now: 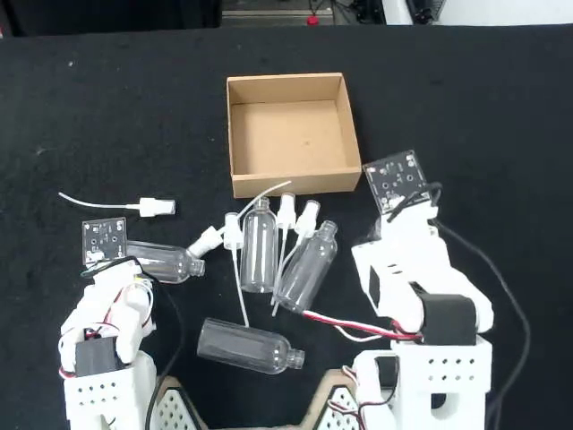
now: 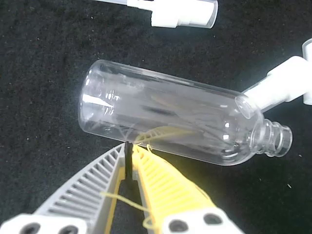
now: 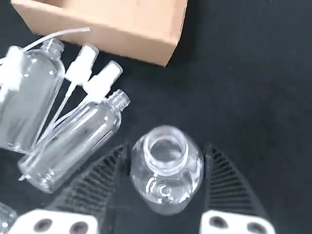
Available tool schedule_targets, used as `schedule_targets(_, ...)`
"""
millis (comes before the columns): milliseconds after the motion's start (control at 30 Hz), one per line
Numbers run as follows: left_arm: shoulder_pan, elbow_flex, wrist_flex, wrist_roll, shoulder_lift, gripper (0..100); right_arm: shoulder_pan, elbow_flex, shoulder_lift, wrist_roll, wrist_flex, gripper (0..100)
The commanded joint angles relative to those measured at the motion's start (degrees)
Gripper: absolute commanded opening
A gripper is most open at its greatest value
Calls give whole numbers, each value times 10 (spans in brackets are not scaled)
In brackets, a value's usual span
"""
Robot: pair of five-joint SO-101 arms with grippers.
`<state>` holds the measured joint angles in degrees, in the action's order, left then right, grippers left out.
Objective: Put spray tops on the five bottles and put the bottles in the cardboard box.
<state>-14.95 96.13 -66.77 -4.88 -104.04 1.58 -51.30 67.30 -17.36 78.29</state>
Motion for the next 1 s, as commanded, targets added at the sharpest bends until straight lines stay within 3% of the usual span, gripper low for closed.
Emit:
schedule_targets(0, 7, 12, -3, -7, -5, 30, 18, -1, 14, -8, -33, 172)
schedule_targets(300, 38, 12, -3, -4, -5, 30, 14, -19, 16, -7, -34, 172)
schedule_targets(567, 8, -10, 18, -18, -5, 34, 13, -17, 16, -7, -34, 172)
schedule_targets(800, -122, -195, 112, -269, -5, 34, 13, -21, 16, -7, -34, 172)
schedule_targets(967, -126, -244, 129, -277, -4, 45, 12, -21, 16, -4, -35, 172)
